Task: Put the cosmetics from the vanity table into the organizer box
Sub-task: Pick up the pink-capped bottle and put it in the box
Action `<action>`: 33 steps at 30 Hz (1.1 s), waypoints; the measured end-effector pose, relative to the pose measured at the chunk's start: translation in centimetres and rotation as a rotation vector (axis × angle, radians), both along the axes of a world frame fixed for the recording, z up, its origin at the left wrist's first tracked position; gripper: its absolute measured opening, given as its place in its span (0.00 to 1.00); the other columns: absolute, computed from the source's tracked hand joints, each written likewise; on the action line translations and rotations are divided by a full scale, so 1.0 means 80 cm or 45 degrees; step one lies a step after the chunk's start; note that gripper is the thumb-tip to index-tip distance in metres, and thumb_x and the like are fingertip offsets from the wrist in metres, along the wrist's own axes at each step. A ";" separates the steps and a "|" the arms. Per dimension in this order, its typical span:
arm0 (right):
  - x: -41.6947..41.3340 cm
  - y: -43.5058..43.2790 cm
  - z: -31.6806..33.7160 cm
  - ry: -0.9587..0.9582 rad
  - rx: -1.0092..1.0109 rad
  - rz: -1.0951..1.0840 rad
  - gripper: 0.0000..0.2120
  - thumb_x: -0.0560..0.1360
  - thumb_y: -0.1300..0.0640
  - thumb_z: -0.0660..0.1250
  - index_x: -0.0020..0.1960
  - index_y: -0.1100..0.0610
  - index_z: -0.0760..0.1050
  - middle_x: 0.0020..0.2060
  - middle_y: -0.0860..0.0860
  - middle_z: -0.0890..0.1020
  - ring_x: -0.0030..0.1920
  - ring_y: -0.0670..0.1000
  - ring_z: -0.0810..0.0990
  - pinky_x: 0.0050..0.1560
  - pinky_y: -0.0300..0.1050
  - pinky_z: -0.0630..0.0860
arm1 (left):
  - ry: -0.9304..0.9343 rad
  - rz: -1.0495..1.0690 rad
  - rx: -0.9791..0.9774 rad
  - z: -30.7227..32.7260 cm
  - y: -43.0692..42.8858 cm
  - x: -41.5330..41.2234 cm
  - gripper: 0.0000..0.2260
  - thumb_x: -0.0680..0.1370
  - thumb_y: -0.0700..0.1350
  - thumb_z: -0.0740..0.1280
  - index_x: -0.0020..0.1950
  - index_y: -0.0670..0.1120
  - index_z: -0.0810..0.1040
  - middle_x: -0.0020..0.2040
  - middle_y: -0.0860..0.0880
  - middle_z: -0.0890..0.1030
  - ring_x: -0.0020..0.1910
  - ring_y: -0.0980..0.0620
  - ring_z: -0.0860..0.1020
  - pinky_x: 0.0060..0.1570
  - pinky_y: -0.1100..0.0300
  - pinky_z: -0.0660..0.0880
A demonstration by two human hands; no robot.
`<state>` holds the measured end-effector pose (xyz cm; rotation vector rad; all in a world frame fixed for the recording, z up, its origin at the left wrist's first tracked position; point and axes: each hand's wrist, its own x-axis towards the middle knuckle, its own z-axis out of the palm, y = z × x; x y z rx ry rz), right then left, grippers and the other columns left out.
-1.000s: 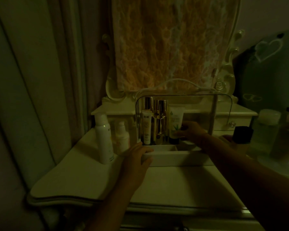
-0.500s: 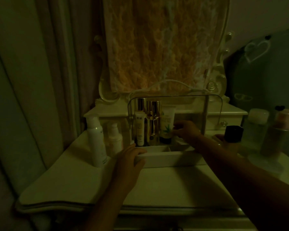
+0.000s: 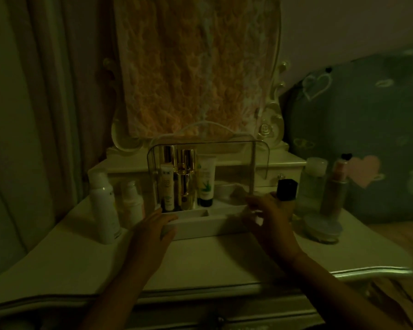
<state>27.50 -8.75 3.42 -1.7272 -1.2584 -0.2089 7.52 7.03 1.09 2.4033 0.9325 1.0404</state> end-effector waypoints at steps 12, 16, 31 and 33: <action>0.077 -0.115 0.003 0.292 0.329 -0.429 0.16 0.70 0.57 0.71 0.56 0.58 0.74 0.49 0.54 0.79 0.47 0.52 0.79 0.46 0.48 0.77 | 0.081 0.071 0.105 -0.001 -0.015 0.016 0.15 0.74 0.40 0.66 0.60 0.47 0.76 0.62 0.44 0.76 0.62 0.45 0.71 0.60 0.55 0.64; 0.120 -0.118 0.012 0.426 0.336 -0.553 0.20 0.69 0.56 0.73 0.57 0.62 0.72 0.52 0.60 0.77 0.52 0.58 0.78 0.52 0.56 0.77 | 0.121 0.090 0.206 -0.002 -0.029 0.038 0.15 0.74 0.41 0.67 0.60 0.47 0.76 0.60 0.46 0.78 0.61 0.45 0.72 0.64 0.51 0.61; 0.174 -0.102 0.012 0.791 0.208 -0.435 0.23 0.71 0.56 0.70 0.63 0.60 0.70 0.58 0.59 0.79 0.57 0.59 0.78 0.59 0.60 0.75 | 0.109 -0.028 0.192 -0.001 -0.037 0.054 0.18 0.74 0.42 0.67 0.63 0.51 0.73 0.63 0.48 0.77 0.63 0.47 0.71 0.67 0.50 0.59; 0.174 -0.100 0.012 0.789 0.198 -0.431 0.23 0.71 0.57 0.71 0.63 0.60 0.71 0.58 0.59 0.79 0.57 0.59 0.78 0.58 0.60 0.76 | 0.094 -0.035 0.204 -0.002 -0.037 0.054 0.18 0.74 0.42 0.67 0.63 0.51 0.74 0.62 0.48 0.77 0.63 0.47 0.71 0.66 0.51 0.59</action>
